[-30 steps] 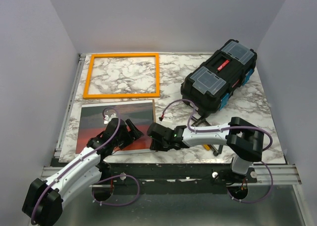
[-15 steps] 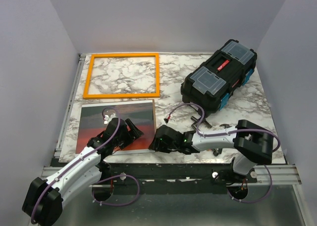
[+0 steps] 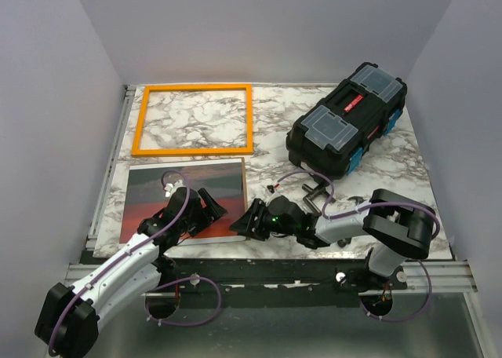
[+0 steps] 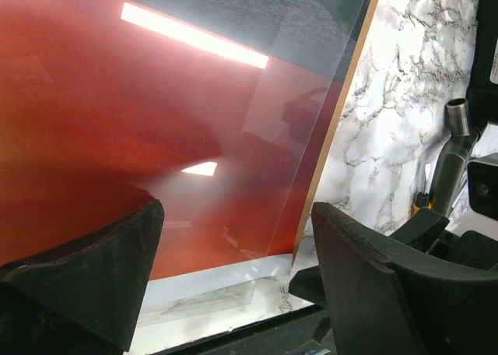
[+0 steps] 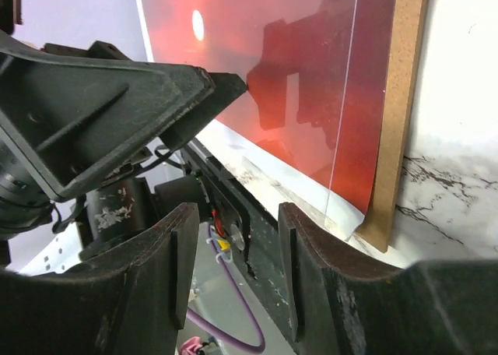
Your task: Take the photo out of the frame
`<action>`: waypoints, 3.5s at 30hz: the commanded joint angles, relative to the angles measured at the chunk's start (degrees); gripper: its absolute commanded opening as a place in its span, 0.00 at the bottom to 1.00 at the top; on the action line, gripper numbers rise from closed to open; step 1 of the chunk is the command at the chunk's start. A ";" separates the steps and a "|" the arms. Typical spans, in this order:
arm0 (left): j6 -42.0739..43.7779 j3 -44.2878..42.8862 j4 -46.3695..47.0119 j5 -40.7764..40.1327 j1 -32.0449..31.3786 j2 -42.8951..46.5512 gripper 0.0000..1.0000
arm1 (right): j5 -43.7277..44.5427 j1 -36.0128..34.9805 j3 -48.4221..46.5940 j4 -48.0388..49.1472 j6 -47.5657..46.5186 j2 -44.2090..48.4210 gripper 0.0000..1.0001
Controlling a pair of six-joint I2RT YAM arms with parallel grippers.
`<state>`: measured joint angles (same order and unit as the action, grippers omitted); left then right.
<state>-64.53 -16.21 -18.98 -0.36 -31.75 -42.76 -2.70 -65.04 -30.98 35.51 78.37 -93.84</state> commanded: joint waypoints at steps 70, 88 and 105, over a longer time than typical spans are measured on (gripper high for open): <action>12.78 -5.07 -9.58 7.07 -0.41 11.23 0.85 | 1.57 1.69 -1.02 -19.23 -0.46 5.59 0.00; 13.49 -9.04 -4.39 6.19 7.29 -6.08 0.88 | -8.31 3.95 -1.46 -14.65 -2.43 1.78 0.43; 5.99 -1.97 -5.12 3.48 11.44 -8.43 0.86 | -10.44 4.82 -4.95 -14.56 -2.76 -4.60 0.47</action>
<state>-55.55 -21.26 -20.03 4.47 -20.34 -51.00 -12.43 -60.14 -33.10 22.92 76.27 -95.48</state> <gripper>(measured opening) 0.864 0.471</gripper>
